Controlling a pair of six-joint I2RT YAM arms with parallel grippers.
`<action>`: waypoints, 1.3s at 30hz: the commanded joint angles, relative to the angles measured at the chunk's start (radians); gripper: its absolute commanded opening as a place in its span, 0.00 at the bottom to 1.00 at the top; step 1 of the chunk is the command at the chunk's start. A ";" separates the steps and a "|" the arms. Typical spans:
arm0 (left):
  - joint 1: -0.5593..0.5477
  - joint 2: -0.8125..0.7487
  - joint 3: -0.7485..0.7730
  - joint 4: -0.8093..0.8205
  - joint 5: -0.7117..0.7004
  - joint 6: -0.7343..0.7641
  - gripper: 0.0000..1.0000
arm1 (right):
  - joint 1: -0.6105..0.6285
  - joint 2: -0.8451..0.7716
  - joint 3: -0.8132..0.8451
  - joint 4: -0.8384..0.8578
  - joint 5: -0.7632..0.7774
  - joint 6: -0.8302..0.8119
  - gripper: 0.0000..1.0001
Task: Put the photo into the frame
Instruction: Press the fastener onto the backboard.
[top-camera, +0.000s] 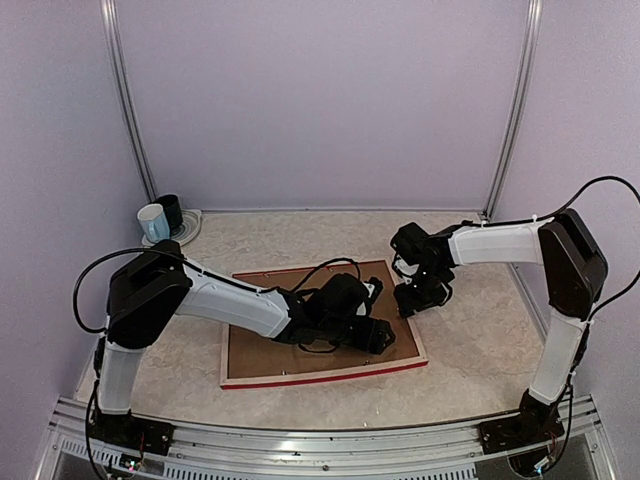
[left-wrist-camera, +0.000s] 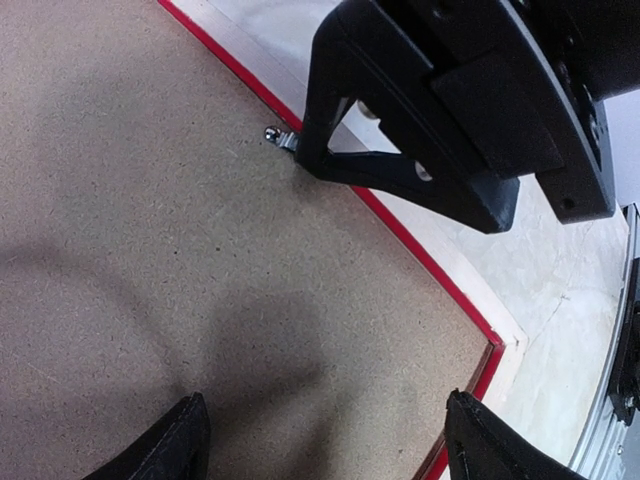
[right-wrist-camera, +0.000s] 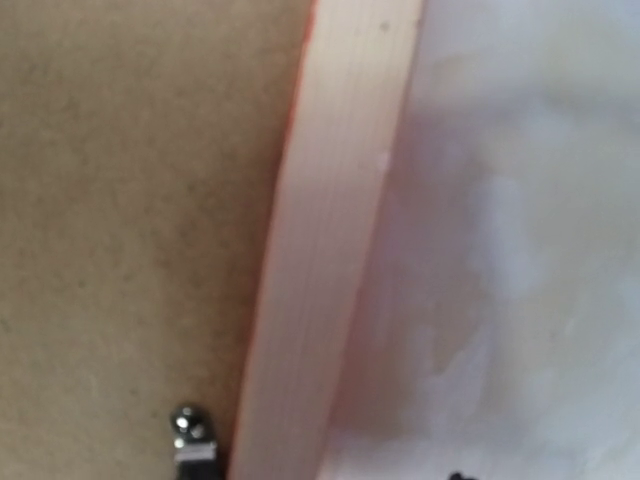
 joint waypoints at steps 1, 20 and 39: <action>0.009 0.040 -0.050 -0.101 0.022 -0.023 0.80 | -0.002 0.022 0.022 -0.012 0.015 -0.013 0.53; 0.007 0.032 -0.078 -0.092 0.029 -0.017 0.77 | 0.007 0.041 0.087 0.023 -0.052 -0.044 0.46; 0.010 0.021 -0.100 -0.092 0.021 -0.018 0.77 | 0.006 0.052 0.014 0.009 -0.009 -0.064 0.33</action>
